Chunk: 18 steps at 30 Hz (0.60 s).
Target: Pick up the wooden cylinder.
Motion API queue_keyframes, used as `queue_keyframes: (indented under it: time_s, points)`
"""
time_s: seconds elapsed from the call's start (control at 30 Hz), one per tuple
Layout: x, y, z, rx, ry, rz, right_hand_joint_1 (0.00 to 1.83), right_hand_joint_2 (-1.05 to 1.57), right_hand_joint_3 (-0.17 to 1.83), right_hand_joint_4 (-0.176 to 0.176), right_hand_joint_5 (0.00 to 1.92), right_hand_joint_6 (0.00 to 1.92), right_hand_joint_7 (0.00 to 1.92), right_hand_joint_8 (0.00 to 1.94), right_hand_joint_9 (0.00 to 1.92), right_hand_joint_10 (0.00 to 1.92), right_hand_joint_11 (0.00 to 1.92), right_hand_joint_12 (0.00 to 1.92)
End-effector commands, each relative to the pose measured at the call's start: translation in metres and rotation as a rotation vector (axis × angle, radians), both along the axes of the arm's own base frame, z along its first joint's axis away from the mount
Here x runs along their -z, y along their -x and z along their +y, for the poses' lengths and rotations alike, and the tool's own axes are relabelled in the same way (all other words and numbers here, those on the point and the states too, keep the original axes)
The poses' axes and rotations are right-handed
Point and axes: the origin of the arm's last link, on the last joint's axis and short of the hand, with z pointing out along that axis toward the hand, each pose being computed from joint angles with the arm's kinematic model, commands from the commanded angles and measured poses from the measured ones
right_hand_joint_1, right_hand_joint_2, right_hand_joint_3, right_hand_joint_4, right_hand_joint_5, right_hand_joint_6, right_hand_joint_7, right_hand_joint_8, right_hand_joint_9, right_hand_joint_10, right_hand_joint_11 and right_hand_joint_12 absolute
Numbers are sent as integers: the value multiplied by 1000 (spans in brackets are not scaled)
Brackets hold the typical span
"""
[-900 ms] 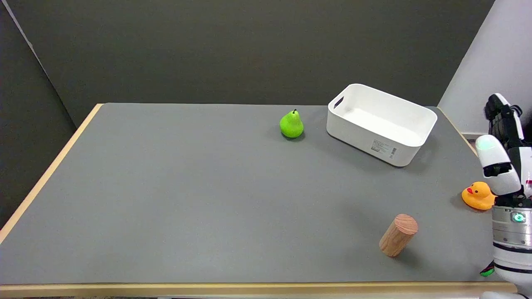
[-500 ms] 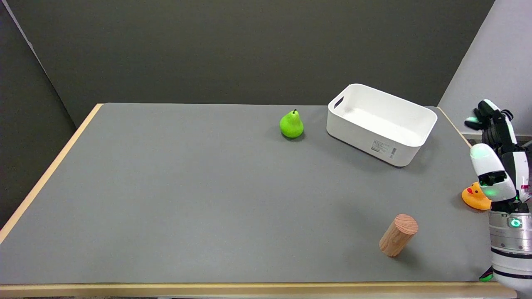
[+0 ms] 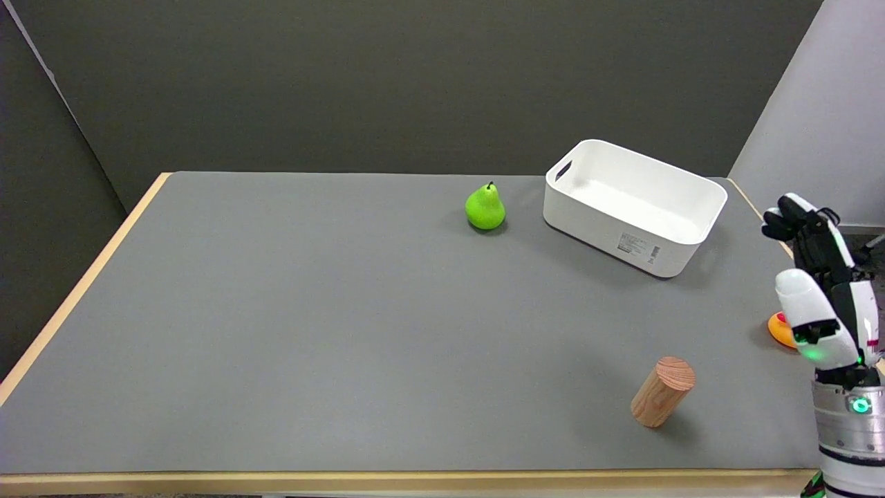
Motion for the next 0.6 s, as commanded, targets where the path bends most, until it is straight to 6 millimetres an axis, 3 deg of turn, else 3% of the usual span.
queue_keyframes:
  time_s: [0.03,0.1,0.17,0.23,0.3,0.6]
  points:
    - [33,27,16,125,-139,-8,300,724,831,-168,145,399,230,363,125,702,0,1164]
    - [36,34,15,179,-168,14,264,670,919,-170,127,417,188,372,92,664,0,1055]
    - [40,38,15,209,-200,37,289,693,795,-175,126,369,129,290,17,566,-1,850]
    - [44,40,15,222,-211,61,289,691,766,-176,112,359,80,282,-1,446,-1,768]
    - [47,41,17,234,-195,91,259,600,892,-176,53,395,29,222,0,250,-1,617]
    - [46,49,26,283,-171,132,265,560,895,-176,40,421,23,201,3,191,-1,561]
